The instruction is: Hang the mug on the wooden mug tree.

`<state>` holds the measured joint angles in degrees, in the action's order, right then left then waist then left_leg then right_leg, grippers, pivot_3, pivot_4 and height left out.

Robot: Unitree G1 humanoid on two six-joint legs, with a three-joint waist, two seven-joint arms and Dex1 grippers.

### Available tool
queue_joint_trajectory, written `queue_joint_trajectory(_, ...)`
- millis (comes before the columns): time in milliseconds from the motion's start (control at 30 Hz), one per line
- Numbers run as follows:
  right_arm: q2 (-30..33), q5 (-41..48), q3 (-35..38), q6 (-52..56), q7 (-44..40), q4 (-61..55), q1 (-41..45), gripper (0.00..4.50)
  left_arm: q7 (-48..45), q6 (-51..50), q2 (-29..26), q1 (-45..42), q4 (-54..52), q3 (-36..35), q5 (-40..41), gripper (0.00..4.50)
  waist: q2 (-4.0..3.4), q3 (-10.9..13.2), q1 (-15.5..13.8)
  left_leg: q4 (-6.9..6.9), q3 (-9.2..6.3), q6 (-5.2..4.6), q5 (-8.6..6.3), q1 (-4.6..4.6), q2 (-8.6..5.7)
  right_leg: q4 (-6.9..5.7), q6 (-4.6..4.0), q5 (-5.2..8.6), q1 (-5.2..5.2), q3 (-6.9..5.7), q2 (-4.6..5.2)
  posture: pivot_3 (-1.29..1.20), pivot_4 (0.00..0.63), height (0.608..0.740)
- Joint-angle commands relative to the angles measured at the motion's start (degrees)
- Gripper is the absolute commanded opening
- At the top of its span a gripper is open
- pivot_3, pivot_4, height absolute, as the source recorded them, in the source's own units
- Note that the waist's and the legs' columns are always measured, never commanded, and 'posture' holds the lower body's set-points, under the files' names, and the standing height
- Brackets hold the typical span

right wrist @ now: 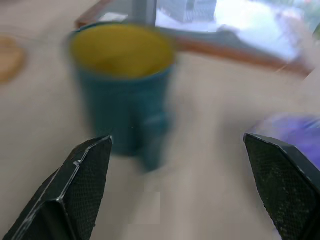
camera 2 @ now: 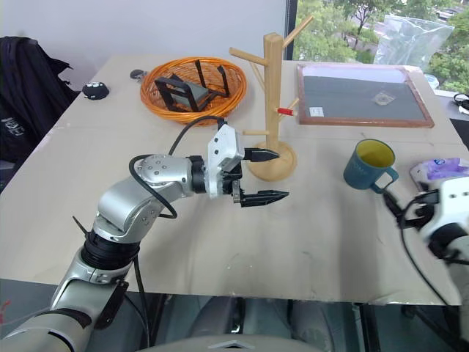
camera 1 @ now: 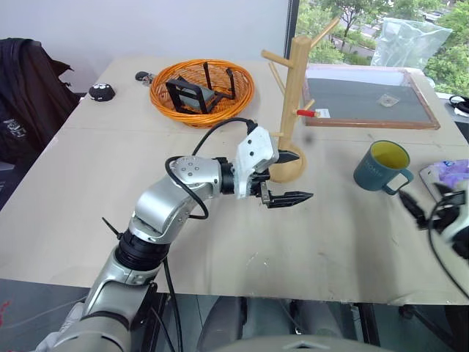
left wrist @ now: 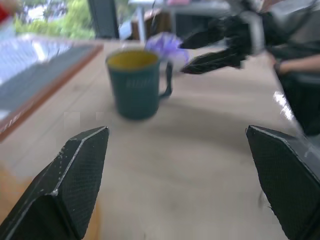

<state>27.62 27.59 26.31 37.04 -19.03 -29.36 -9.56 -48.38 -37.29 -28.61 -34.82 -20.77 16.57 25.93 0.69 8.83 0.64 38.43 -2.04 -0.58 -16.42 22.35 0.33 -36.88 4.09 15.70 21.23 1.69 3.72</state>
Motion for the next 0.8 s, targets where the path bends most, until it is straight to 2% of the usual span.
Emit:
queue_joint_trajectory(33,-2.02,-3.52,-1.66,-0.87,5.64,-0.36,2.39,4.24,2.94,0.33,0.72,0.0,-1.99,0.91,-3.19,4.5,0.0,0.0,-0.08,0.0,0.01,0.0,0.0,0.01,-0.02,0.0,0.0,0.0,0.01,0.01,0.01,0.0,0.15,0.737)
queue_joint_trajectory(200,-6.39,-9.47,-5.52,-5.15,10.72,6.28,6.48,4.24,9.34,-1.36,3.16,0.4,-3.62,2.53,-7.91,4.5,0.0,-0.01,-0.17,-0.05,-0.02,0.21,0.12,0.18,-0.02,0.04,-0.01,0.01,0.19,-0.04,-0.02,0.0,0.15,0.737)
queue_joint_trajectory(367,-7.65,-13.99,-5.26,-8.11,14.52,9.51,8.1,4.24,11.52,-1.98,4.31,1.25,-4.44,2.59,-9.49,4.5,-0.01,-0.01,-0.1,-0.07,0.05,0.23,0.13,0.39,-0.02,0.01,-0.01,0.01,0.43,0.0,0.0,0.0,0.15,0.737)
queue_joint_trajectory(667,-8.58,-15.81,-4.75,-10.64,16.04,10.92,9.4,4.24,11.88,-2.38,4.94,2.32,-5.63,2.99,-9.59,4.5,-0.02,-0.02,0.02,-0.04,0.05,0.23,0.14,0.36,-0.01,-0.07,-0.01,0.0,0.42,0.01,-0.01,0.0,0.15,0.737)
queue_joint_trajectory(800,-9.05,-16.16,-5.67,-12.79,15.68,15.8,12.3,4.24,11.88,-2.59,5.48,2.02,-5.46,3.11,-9.51,4.5,-0.02,-0.02,0.02,-0.04,0.05,0.23,0.14,0.36,-0.01,-0.07,-0.01,0.0,0.42,0.01,-0.01,0.0,0.15,0.737)
